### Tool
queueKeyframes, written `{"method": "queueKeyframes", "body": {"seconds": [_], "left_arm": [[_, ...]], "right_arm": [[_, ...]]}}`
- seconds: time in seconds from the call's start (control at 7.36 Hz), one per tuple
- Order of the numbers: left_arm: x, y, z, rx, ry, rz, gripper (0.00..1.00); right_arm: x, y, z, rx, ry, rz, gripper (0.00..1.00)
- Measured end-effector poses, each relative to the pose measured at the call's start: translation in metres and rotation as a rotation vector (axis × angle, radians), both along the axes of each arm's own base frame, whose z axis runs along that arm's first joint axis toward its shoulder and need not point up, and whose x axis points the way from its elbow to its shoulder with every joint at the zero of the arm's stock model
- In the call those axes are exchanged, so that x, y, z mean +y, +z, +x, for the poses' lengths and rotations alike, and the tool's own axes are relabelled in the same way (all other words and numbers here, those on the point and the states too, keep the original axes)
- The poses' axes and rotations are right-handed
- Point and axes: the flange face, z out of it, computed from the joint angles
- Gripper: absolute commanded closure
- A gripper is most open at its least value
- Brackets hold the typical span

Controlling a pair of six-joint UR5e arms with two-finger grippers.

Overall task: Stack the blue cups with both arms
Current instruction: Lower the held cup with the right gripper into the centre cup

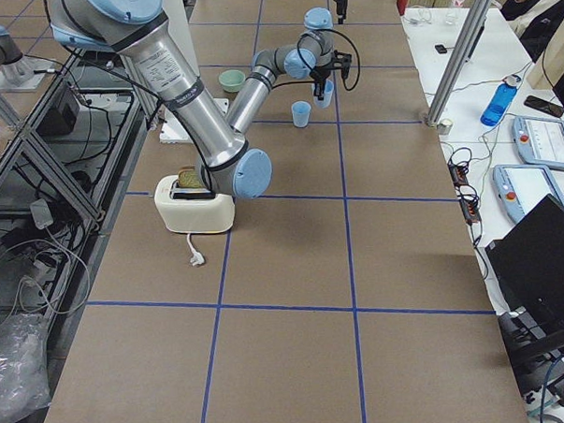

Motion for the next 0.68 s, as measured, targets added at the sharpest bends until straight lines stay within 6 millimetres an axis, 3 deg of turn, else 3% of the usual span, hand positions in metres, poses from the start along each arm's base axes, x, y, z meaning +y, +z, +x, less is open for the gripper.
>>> {"method": "queueKeyframes", "body": {"seconds": [0.27, 0.68], "left_arm": [[-0.018, 0.024, -0.046, -0.019, -0.019, 0.017, 0.02], [-0.022, 0.03, -0.063, -0.021, -0.032, 0.011, 0.02]], "right_arm": [[0.032, -0.01, -0.038, 0.012, 0.006, 0.007, 1.0], [0.052, 0.0, -0.064, 0.04, -0.007, 0.014, 1.0]]}}
